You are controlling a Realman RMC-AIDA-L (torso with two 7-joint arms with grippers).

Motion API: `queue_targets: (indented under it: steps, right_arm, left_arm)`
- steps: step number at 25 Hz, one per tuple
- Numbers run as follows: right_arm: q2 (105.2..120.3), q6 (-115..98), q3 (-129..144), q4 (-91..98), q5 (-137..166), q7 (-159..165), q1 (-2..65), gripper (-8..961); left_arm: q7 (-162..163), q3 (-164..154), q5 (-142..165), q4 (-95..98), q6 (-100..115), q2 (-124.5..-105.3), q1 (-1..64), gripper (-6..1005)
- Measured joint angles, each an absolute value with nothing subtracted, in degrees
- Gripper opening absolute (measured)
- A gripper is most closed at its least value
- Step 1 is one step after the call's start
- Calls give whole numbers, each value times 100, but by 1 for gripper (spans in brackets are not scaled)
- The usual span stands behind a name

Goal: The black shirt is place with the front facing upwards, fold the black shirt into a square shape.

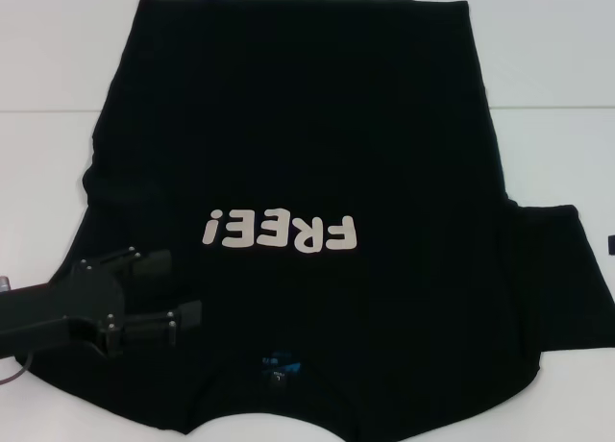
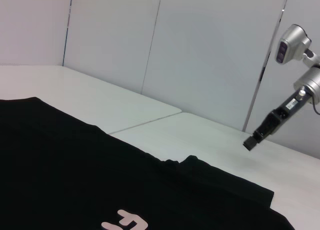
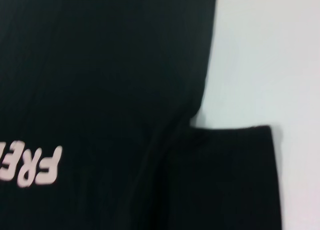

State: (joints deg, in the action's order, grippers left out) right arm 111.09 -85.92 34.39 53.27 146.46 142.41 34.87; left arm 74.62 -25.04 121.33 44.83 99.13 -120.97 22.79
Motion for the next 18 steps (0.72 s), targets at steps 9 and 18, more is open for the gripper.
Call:
queue_targets:
  steps: [9, 18]
  right_arm:
    - [11065, -8771, 3248, 5296, 14727, 14203, 3406, 404]
    - [11068, -9221, 3286, 5372, 15656, 14428, 3648, 740]
  left_arm:
    - [7479, -2504, 12128, 4469, 9914, -12093, 2298, 902]
    - [7550, -2487, 12128, 4482, 9911, -12085, 2349, 903]
